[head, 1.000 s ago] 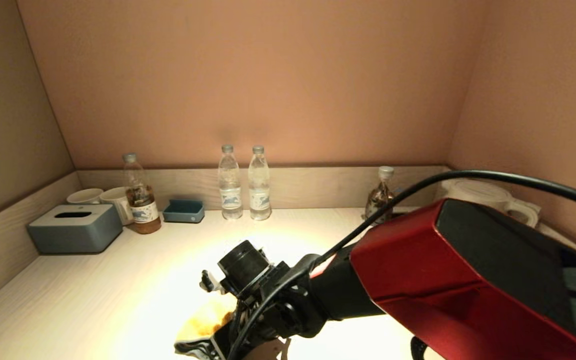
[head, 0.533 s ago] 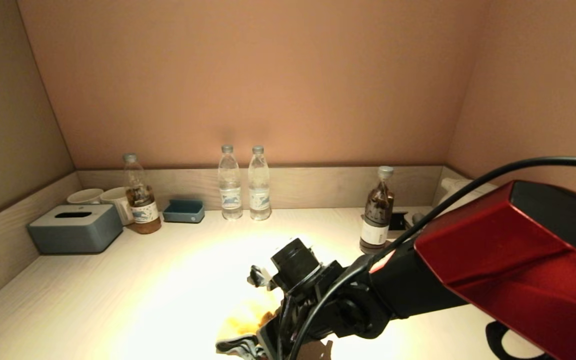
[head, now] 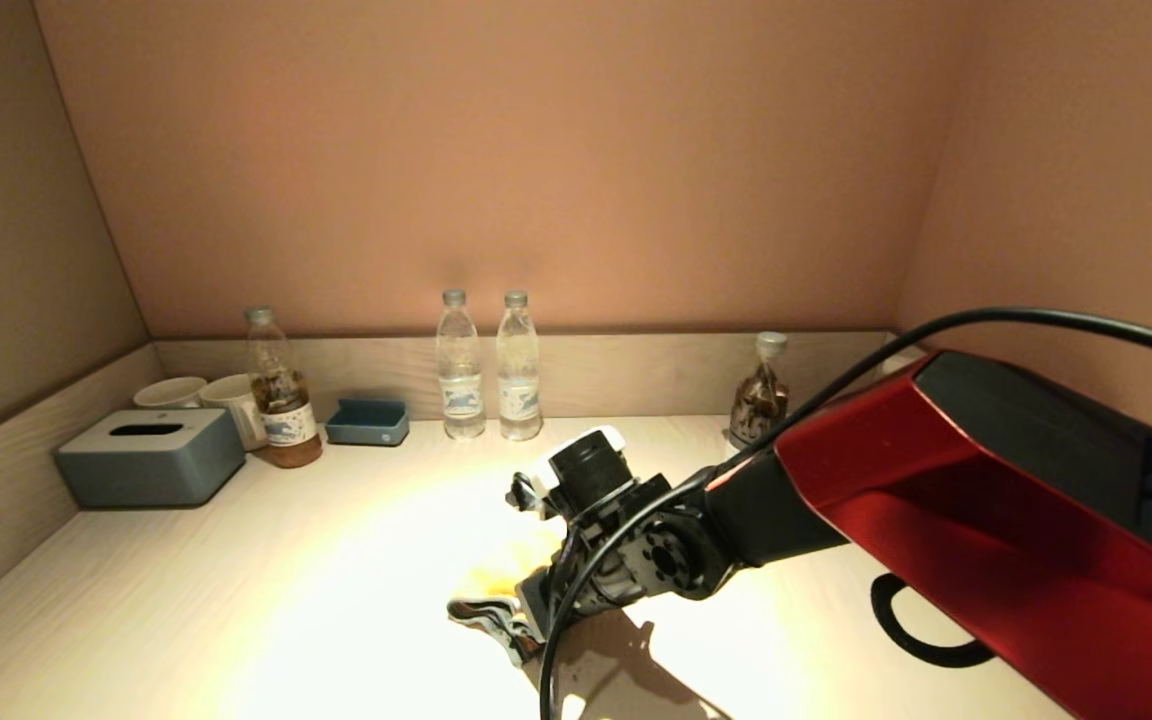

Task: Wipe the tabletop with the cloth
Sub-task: Sweep the stains on the table

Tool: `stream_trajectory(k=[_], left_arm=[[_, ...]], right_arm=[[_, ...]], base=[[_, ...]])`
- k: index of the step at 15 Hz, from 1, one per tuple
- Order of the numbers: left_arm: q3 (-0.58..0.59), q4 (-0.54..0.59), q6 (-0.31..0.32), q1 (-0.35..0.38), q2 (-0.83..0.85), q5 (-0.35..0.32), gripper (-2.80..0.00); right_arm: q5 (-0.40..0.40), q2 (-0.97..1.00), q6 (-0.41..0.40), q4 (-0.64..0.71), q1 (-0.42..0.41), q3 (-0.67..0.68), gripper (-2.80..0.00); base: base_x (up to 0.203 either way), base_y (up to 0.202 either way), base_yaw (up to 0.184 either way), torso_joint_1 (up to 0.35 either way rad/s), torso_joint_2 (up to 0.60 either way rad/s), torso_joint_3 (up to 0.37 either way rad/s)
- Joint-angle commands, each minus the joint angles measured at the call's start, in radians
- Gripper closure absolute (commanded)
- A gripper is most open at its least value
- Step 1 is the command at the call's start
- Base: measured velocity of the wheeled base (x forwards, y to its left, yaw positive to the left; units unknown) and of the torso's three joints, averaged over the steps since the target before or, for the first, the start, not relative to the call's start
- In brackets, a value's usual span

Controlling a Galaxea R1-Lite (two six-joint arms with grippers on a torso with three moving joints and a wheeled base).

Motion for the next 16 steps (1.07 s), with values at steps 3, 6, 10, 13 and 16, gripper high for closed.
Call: stream_trajectory(k=[3, 6, 10, 13, 16], left_arm=[[0.000, 0.000, -0.001, 0.000, 0.001, 0.001, 0.00], [0.000, 0.000, -0.001, 0.000, 0.001, 0.001, 0.00], [0.000, 0.000, -0.001, 0.000, 0.001, 0.001, 0.00], [0.000, 0.000, -0.001, 0.000, 0.001, 0.001, 0.00], [0.000, 0.000, -0.001, 0.000, 0.001, 0.001, 0.00]], right_arm=[[0.004, 0.083, 0.007, 0.071, 0.044, -0.171, 0.00], [0.005, 0.079, 0.009, 0.087, 0.098, -0.187, 0.00], [0.005, 0.041, 0.033, 0.088, 0.180, -0.163, 0.00], [0.008, -0.005, 0.034, 0.087, 0.221, -0.104, 0.00], [0.011, -0.083, 0.035, 0.079, 0.263, 0.006, 0.00]], base=[[0.000, 0.000, 0.000, 0.000, 0.00, 0.000], [0.000, 0.000, 0.000, 0.000, 0.00, 0.000], [0.000, 0.000, 0.000, 0.000, 0.00, 0.000], [0.000, 0.000, 0.000, 0.000, 0.00, 0.000], [0.000, 0.000, 0.000, 0.000, 0.00, 0.000]])
